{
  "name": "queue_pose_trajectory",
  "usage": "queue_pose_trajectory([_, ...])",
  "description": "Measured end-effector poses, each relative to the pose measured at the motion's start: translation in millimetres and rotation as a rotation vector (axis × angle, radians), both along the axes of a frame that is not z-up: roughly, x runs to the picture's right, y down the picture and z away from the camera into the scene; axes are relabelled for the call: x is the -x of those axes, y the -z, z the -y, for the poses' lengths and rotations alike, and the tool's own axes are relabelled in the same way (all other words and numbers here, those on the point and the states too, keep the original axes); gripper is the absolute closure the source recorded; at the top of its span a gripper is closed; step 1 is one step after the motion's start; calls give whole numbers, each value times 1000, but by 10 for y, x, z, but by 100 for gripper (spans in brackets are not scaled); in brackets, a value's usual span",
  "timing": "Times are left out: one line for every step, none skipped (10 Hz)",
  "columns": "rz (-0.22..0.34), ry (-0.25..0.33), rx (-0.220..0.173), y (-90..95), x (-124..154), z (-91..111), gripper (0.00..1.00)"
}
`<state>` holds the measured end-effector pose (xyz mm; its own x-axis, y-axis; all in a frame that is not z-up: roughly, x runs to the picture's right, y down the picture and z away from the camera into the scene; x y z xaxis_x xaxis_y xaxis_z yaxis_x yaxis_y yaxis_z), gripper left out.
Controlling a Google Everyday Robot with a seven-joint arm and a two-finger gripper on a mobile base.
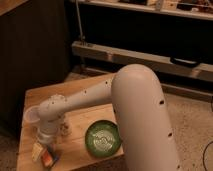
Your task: Place the pepper in the ceramic bowl
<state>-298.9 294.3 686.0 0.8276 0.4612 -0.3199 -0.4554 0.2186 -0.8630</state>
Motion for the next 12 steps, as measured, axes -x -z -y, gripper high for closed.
queue_pose_trajectory([-2, -1, -1, -13, 1, -10, 35])
queue_pose_trajectory([-3, -2, -3, -22, 20, -11, 35])
queue_pose_trajectory([-4, 2, -6, -34, 53, -22, 35])
queue_pose_trajectory([-3, 7, -8, -36, 86, -38, 35])
queue_pose_trajectory([-7, 12, -10, -64, 114, -59, 35])
queue_pose_trajectory([-15, 14, -12, -91, 120, -79, 35])
queue_pose_trajectory([-22, 15, -15, -108, 124, -95, 35])
queue_pose_trajectory([-34, 15, -22, -125, 123, -100, 35])
queue_pose_trajectory([-46, 16, -27, -137, 118, -112, 35])
queue_pose_trajectory([-55, 16, -31, -146, 108, -120, 35])
queue_pose_trajectory([-64, 14, -35, -149, 98, -124, 35])
queue_pose_trajectory([-78, 14, -40, -156, 78, -131, 35])
